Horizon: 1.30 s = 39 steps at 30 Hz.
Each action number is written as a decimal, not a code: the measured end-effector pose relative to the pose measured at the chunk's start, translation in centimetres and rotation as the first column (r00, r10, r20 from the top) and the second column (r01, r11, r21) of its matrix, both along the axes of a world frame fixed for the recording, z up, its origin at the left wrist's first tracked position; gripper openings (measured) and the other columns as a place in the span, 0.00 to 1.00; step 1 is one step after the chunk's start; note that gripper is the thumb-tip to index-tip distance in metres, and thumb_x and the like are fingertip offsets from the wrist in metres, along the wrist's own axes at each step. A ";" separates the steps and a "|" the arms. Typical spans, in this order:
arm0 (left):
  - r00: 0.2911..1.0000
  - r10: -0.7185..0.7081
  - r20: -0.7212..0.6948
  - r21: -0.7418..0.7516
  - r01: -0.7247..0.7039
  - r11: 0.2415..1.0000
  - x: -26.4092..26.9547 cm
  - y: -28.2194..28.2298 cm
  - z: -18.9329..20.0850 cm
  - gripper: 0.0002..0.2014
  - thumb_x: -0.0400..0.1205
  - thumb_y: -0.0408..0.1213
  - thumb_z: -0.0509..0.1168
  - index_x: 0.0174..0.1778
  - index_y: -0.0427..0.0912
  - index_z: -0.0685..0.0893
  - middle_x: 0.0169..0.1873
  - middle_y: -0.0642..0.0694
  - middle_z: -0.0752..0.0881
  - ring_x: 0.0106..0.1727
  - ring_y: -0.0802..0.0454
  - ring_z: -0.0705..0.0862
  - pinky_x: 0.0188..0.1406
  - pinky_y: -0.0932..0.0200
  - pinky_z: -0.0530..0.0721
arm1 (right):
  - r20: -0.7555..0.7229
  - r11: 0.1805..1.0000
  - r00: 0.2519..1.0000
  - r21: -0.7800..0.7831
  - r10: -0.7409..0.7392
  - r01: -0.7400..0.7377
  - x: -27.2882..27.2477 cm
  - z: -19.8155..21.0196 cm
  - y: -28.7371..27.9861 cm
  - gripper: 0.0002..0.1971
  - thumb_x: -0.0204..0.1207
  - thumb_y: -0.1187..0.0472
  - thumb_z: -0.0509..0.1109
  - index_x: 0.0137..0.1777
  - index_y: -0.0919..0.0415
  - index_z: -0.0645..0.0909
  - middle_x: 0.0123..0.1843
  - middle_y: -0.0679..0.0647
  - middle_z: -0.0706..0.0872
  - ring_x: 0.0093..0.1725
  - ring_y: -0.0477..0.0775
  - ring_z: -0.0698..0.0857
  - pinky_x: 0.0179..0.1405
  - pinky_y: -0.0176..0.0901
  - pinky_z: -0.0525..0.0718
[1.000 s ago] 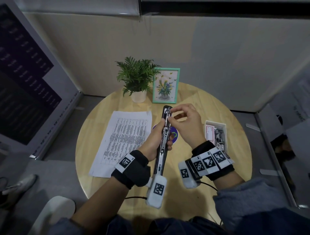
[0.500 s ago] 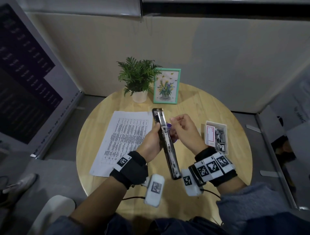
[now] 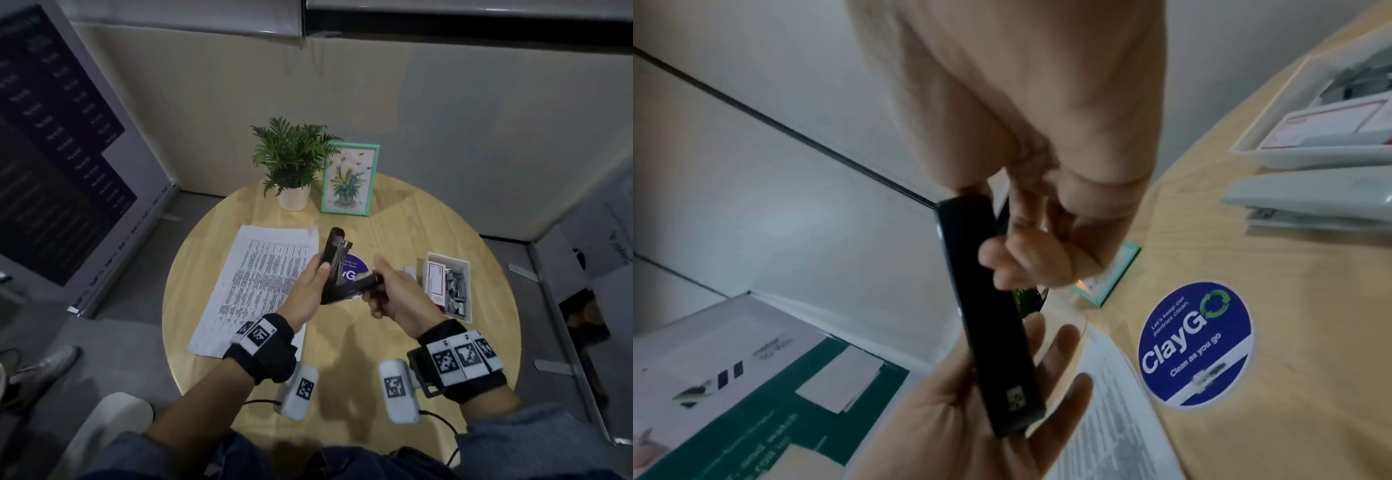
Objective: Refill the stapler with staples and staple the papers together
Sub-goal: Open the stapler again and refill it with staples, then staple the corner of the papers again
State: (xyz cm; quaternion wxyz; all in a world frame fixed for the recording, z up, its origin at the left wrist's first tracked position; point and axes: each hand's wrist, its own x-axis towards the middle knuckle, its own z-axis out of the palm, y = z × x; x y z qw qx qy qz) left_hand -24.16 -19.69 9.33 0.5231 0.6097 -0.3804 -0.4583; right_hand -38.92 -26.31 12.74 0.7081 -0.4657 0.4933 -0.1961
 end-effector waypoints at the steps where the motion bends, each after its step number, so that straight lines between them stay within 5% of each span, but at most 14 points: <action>1: 0.999 -0.013 -0.036 0.016 0.013 1.000 -0.2 0.1 0.2 0.13 0.89 0.40 0.48 0.66 0.50 0.71 0.50 0.50 0.84 0.48 0.56 0.86 0.55 0.55 0.83 | 0.021 0.998 0.998 -0.011 -0.059 0.060 0.1 0.1 -0.2 0.25 0.83 0.44 0.54 0.43 0.65 0.80 0.26 0.58 0.79 0.21 0.51 0.74 0.19 0.40 0.72; 4: 0.987 -0.073 -0.147 0.057 0.082 0.995 -1.3 0.3 1.0 0.11 0.89 0.42 0.46 0.64 0.46 0.68 0.46 0.47 0.86 0.36 0.55 0.89 0.36 0.57 0.88 | -0.049 0.977 0.985 -0.142 -0.165 0.156 1.2 -0.3 -1.0 0.31 0.82 0.38 0.48 0.45 0.63 0.83 0.36 0.61 0.86 0.36 0.58 0.85 0.41 0.48 0.85; 7: 0.977 -0.122 -0.174 0.077 0.137 0.988 -2.5 0.0 1.6 0.09 0.89 0.43 0.47 0.58 0.42 0.65 0.46 0.40 0.84 0.33 0.54 0.89 0.30 0.59 0.88 | -0.017 0.973 0.977 -0.095 -0.211 0.208 2.4 -0.1 -1.3 0.37 0.80 0.34 0.42 0.48 0.60 0.85 0.50 0.66 0.89 0.54 0.64 0.86 0.66 0.59 0.79; 9: 0.968 -0.158 -0.196 0.088 0.178 0.980 -3.2 -0.2 2.0 0.08 0.88 0.42 0.48 0.55 0.41 0.63 0.45 0.39 0.83 0.33 0.53 0.88 0.32 0.58 0.89 | 0.113 0.952 0.946 0.000 -0.304 0.306 3.1 0.4 -1.5 0.36 0.79 0.32 0.42 0.43 0.59 0.83 0.42 0.63 0.90 0.46 0.62 0.87 0.61 0.59 0.82; 12: 0.955 -0.195 -0.225 0.159 0.233 0.959 -3.6 -0.3 2.6 0.09 0.88 0.42 0.50 0.57 0.40 0.63 0.45 0.43 0.82 0.39 0.54 0.87 0.40 0.60 0.89 | 0.172 0.891 0.874 0.107 -0.454 0.441 3.4 0.7 -1.8 0.31 0.81 0.35 0.45 0.38 0.59 0.78 0.29 0.62 0.83 0.28 0.60 0.82 0.37 0.51 0.84; 15: 0.928 -0.350 -0.124 0.267 0.371 0.889 -2.2 -0.2 2.7 0.11 0.87 0.43 0.54 0.61 0.42 0.72 0.57 0.46 0.80 0.58 0.52 0.81 0.57 0.57 0.79 | 0.140 0.847 0.837 0.148 -0.529 0.511 3.0 -0.6 -2.1 0.26 0.83 0.41 0.49 0.33 0.58 0.73 0.29 0.59 0.77 0.26 0.58 0.76 0.29 0.45 0.79; 17: 0.927 -0.376 -0.012 0.325 0.359 0.875 -0.1 0.0 2.3 0.13 0.86 0.43 0.55 0.61 0.45 0.80 0.59 0.50 0.81 0.60 0.55 0.78 0.57 0.59 0.75 | 0.085 0.840 0.842 0.168 -0.533 0.515 2.5 -1.7 -2.3 0.23 0.83 0.45 0.50 0.32 0.57 0.73 0.30 0.58 0.76 0.26 0.57 0.75 0.30 0.45 0.78; 21: 0.998 0.056 0.010 0.375 -0.056 0.925 5.5 0.6 0.0 0.12 0.85 0.39 0.58 0.61 0.42 0.81 0.63 0.44 0.81 0.57 0.51 0.77 0.51 0.58 0.75 | -0.023 0.844 0.853 0.135 -0.521 0.519 2.2 -3.5 -2.2 0.19 0.84 0.50 0.51 0.33 0.57 0.71 0.30 0.57 0.75 0.27 0.56 0.75 0.28 0.42 0.75; 25: 0.893 0.448 0.033 0.430 -0.417 0.800 12.1 1.6 -3.0 0.16 0.84 0.35 0.59 0.67 0.36 0.79 0.70 0.40 0.78 0.65 0.43 0.77 0.62 0.53 0.74 | -0.168 0.882 0.891 0.153 -0.422 0.446 3.2 -5.7 -2.2 0.22 0.83 0.46 0.49 0.35 0.58 0.75 0.31 0.56 0.79 0.30 0.55 0.78 0.37 0.46 0.77; 27: 0.864 0.459 0.208 0.443 -0.501 0.743 14.6 2.2 -4.4 0.17 0.83 0.35 0.60 0.68 0.35 0.79 0.69 0.38 0.79 0.69 0.39 0.76 0.68 0.52 0.72 | -0.216 0.901 0.915 0.203 -0.340 0.383 4.4 -6.6 -2.3 0.24 0.83 0.43 0.49 0.42 0.61 0.77 0.32 0.57 0.81 0.31 0.56 0.80 0.32 0.42 0.79; 30: 0.846 0.276 0.457 0.533 -0.509 0.676 16.5 3.1 -6.2 0.21 0.80 0.37 0.62 0.70 0.38 0.76 0.69 0.35 0.78 0.68 0.34 0.76 0.70 0.46 0.73 | -0.210 0.905 0.949 0.308 -0.237 0.294 6.6 -7.4 -2.0 0.26 0.84 0.43 0.51 0.57 0.66 0.77 0.25 0.58 0.86 0.25 0.56 0.82 0.20 0.36 0.79; 32: 0.812 0.154 0.564 0.563 -0.513 0.648 17.0 3.5 -6.6 0.25 0.79 0.39 0.64 0.73 0.37 0.72 0.71 0.31 0.74 0.70 0.31 0.74 0.71 0.42 0.71 | -0.269 0.923 0.946 0.287 -0.181 0.258 8.3 -8.2 -1.6 0.28 0.83 0.43 0.51 0.63 0.68 0.76 0.26 0.56 0.86 0.27 0.53 0.82 0.26 0.39 0.80; 36: 0.825 0.027 0.565 0.573 -0.416 0.706 17.1 3.4 -6.3 0.32 0.82 0.40 0.65 0.78 0.31 0.61 0.77 0.31 0.66 0.75 0.33 0.69 0.76 0.43 0.65 | -0.434 0.964 0.896 0.184 -0.097 0.193 10.6 -9.9 -1.1 0.31 0.84 0.42 0.46 0.73 0.66 0.72 0.66 0.60 0.82 0.64 0.60 0.81 0.69 0.51 0.76; 39: 0.900 0.148 0.410 0.557 -0.376 0.741 17.2 3.4 -6.7 0.33 0.80 0.35 0.67 0.77 0.28 0.61 0.76 0.31 0.70 0.75 0.35 0.71 0.73 0.48 0.69 | -0.457 0.966 0.884 0.170 -0.097 0.194 11.3 -10.0 -0.7 0.29 0.85 0.45 0.47 0.74 0.66 0.71 0.70 0.62 0.79 0.70 0.63 0.77 0.75 0.53 0.70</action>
